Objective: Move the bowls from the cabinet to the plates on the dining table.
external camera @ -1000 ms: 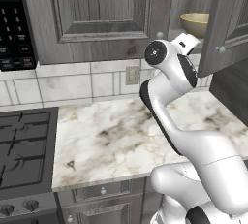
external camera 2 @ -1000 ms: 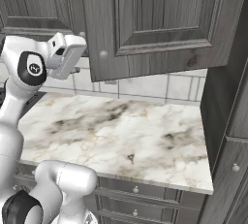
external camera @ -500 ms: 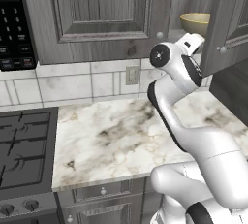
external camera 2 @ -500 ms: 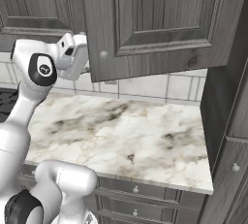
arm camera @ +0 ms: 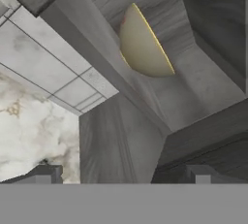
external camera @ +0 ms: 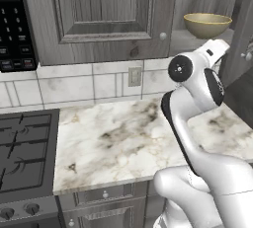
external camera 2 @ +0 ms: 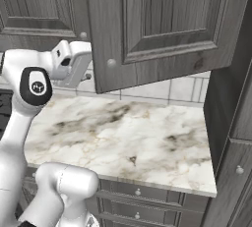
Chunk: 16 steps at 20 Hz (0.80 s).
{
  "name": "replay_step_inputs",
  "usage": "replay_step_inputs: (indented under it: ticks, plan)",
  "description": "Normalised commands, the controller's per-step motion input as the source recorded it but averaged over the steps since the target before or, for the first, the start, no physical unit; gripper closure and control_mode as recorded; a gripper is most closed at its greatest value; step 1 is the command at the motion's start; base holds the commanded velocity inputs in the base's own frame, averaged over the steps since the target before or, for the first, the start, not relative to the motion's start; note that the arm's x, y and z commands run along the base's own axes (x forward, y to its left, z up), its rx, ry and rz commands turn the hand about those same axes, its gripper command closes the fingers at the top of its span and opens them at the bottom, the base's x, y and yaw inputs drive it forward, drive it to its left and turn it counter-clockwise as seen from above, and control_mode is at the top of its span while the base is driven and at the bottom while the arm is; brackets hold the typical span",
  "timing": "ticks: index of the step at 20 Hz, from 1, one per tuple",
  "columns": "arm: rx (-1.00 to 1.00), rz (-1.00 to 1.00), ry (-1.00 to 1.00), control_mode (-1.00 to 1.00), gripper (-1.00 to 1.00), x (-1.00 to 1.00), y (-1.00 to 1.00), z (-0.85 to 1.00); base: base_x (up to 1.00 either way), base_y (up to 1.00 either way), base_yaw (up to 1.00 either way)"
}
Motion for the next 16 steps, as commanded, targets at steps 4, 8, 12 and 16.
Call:
replay_step_inputs:
  ticks: [4, 8, 12, 16]
  plan:
    - [0.0, -0.02, -0.1, -1.0, -1.0, -0.02, -0.7, 0.13, 0.0, 0.0, 0.0]
    - [0.0, -0.05, -0.09, -1.0, -1.0, -0.02, -0.9, 0.13, 0.0, 0.0, 0.0]
    - [0.0, -0.05, -0.1, -1.0, -1.0, -0.06, -0.9, 0.13, 0.0, 0.0, 0.0]
    - [0.0, -0.05, -0.12, -1.0, -1.0, -0.2, -0.83, 0.17, 0.0, 0.0, 0.0]
